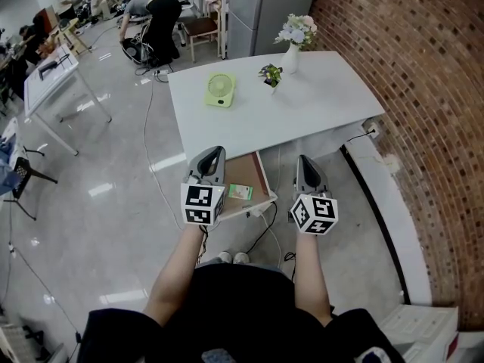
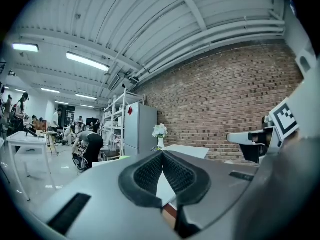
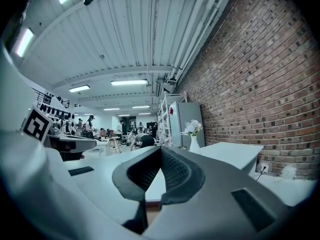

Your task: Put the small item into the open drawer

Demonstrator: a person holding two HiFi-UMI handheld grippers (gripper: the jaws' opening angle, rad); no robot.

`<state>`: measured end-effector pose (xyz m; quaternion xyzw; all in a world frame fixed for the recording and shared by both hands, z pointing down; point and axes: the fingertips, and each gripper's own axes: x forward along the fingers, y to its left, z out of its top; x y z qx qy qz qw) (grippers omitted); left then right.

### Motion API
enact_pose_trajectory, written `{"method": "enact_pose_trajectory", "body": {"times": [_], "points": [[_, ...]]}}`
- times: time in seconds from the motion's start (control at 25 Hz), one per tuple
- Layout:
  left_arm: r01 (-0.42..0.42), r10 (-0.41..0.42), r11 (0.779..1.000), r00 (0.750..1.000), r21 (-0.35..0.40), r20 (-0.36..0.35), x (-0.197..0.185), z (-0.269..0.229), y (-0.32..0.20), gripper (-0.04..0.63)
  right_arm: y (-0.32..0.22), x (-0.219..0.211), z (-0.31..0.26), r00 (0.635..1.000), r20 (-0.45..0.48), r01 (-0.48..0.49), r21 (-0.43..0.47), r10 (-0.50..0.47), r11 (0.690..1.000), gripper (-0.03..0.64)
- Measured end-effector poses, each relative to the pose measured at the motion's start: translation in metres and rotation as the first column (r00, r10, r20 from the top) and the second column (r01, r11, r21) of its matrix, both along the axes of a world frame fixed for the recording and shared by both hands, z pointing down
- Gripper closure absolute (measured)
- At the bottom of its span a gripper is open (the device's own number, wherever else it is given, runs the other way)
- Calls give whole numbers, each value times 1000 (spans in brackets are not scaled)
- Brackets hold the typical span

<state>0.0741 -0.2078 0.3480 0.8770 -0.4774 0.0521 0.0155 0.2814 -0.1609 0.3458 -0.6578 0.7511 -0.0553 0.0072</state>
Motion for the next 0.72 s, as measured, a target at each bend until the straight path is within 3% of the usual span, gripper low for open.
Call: {"method": "enact_pose_trajectory", "body": {"times": [0.72], "points": [[9,-9,999,1000,-31,-1,-7,10,-4,574,-3,-8,10,1000,-1,11,-37,-12,999,617]]}}
